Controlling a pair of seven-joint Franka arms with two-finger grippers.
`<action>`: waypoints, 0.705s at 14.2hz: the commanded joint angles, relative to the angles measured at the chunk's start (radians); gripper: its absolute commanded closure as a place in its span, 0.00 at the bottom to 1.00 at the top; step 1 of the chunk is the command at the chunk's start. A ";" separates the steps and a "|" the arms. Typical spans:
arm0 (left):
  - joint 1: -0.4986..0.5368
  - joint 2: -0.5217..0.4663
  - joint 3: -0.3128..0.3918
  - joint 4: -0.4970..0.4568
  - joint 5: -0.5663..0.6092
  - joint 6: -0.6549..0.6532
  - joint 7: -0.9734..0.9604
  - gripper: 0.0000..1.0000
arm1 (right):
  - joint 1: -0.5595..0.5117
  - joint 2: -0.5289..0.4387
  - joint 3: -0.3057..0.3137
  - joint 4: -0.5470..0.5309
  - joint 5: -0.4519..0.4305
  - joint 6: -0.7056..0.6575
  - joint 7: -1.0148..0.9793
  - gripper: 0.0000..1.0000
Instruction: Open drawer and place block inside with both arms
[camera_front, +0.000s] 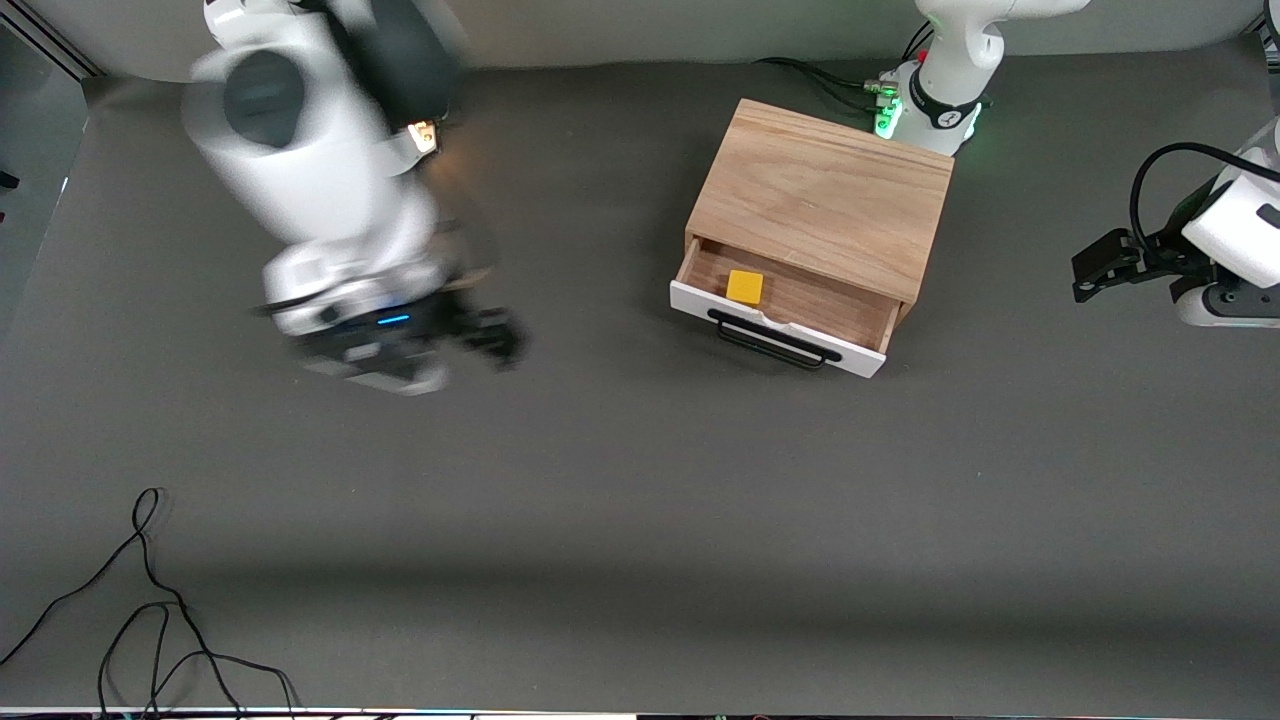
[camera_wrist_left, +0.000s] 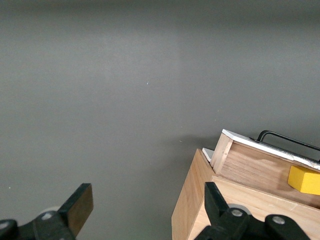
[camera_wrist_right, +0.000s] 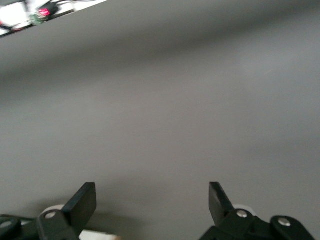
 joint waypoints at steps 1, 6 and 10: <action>0.003 -0.024 -0.003 -0.022 0.013 0.003 0.015 0.01 | -0.100 -0.193 -0.131 -0.236 0.088 0.035 -0.298 0.00; 0.003 -0.025 -0.003 -0.020 0.013 0.017 0.013 0.01 | -0.097 -0.267 -0.331 -0.302 0.126 0.033 -0.524 0.00; 0.002 -0.030 -0.005 -0.020 0.011 0.014 0.003 0.01 | -0.100 -0.261 -0.339 -0.285 0.125 0.021 -0.585 0.00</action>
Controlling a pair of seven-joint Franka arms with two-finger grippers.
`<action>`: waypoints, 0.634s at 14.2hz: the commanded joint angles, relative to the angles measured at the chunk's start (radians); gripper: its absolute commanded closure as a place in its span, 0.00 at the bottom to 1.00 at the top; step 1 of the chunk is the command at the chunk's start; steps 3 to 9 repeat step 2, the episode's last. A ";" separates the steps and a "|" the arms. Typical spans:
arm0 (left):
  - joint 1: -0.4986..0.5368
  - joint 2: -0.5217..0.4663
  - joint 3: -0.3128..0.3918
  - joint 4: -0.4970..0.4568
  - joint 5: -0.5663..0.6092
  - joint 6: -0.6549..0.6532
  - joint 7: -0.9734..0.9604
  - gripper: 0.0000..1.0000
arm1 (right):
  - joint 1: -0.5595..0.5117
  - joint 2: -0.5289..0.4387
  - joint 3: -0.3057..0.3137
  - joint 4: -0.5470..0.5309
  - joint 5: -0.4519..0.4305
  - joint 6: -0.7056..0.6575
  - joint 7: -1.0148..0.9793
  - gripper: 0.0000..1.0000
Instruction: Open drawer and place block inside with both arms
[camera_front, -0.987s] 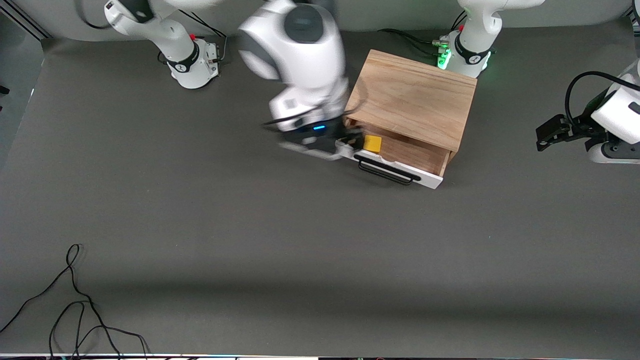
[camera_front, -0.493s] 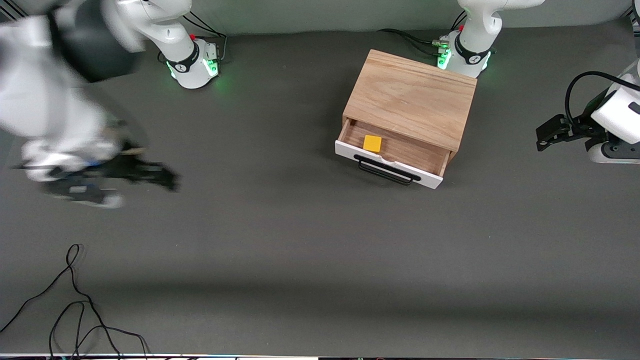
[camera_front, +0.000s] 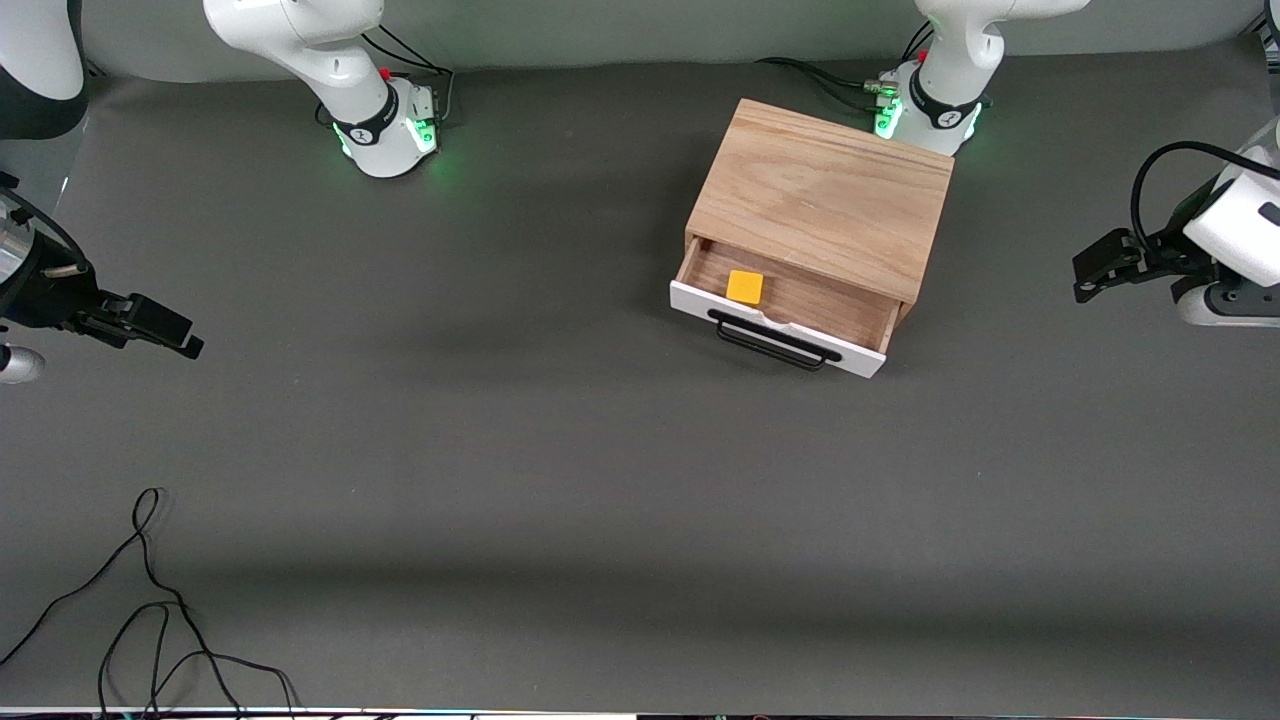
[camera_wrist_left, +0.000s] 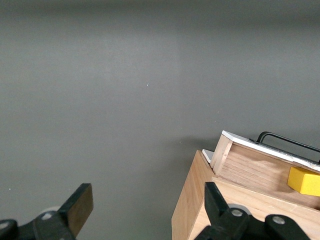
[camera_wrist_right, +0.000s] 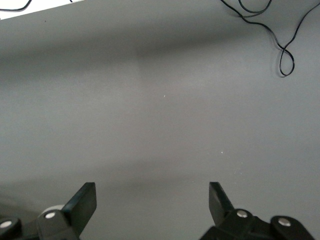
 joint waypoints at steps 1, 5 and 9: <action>-0.002 -0.027 -0.005 -0.020 0.011 0.004 0.002 0.01 | 0.018 -0.009 -0.016 -0.012 0.008 0.013 -0.079 0.00; -0.008 -0.027 -0.008 -0.020 0.011 0.004 0.001 0.01 | 0.018 -0.007 -0.016 -0.008 0.006 0.013 -0.081 0.00; -0.008 -0.027 -0.008 -0.020 0.011 0.004 0.001 0.01 | 0.018 -0.007 -0.016 -0.008 0.006 0.013 -0.081 0.00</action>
